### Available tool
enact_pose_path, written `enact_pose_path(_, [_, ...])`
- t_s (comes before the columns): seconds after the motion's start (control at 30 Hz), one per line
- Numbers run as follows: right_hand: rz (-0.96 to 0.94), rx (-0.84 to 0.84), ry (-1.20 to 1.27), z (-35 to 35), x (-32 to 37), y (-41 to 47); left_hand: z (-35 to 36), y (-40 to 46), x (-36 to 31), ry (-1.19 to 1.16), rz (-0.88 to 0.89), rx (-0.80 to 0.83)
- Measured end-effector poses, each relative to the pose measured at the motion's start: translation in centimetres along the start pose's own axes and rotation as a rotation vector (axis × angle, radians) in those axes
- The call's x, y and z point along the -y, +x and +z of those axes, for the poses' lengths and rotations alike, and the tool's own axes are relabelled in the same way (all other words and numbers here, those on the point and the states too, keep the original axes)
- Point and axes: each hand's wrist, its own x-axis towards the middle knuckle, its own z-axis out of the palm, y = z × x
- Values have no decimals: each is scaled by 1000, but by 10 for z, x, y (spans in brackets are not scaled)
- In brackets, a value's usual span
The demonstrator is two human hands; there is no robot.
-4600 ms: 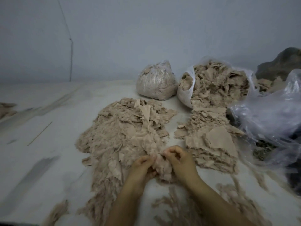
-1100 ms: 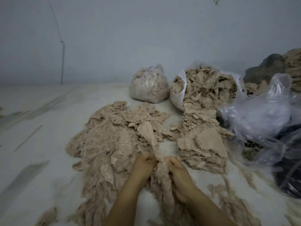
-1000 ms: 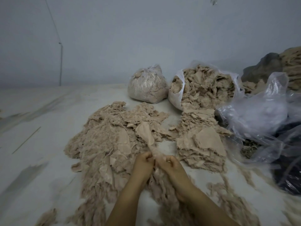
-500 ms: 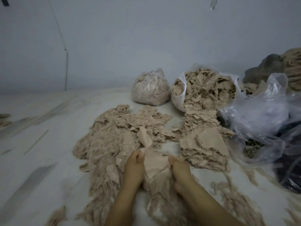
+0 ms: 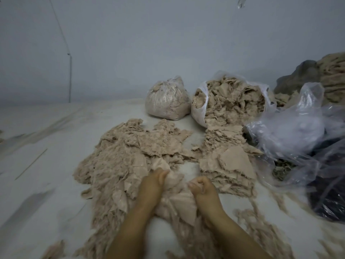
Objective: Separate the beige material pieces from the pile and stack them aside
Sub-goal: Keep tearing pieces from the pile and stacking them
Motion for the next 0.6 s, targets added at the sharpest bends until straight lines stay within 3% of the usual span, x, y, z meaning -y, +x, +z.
enact_pose_path(0.07, [9, -36, 42, -7, -2, 3, -12, 3, 12, -8, -61, -138])
enact_pose_path(0.23, [10, -232, 324, -11, 14, 11, -21, 0, 22, 214, -152, -127])
enact_pose_path(0.33, [-3, -259, 306, -20, 17, 13, -29, -8, 31, 245, -176, -180])
enact_pose_path(0.43, [24, -129, 280, -15, 11, 10, -20, -9, -1, -7, 46, -170])
enact_pose_path(0.47, [21, -98, 296, -11, 10, 8, -14, -11, -19, -171, 4, -100])
enact_pose_path(0.53, [13, -72, 360, -7, 11, 5, -3, -17, -45, -557, -264, 51])
enact_pose_path(0.6, [43, -56, 490, -8, 11, 4, 12, -22, -48, -693, -374, 143])
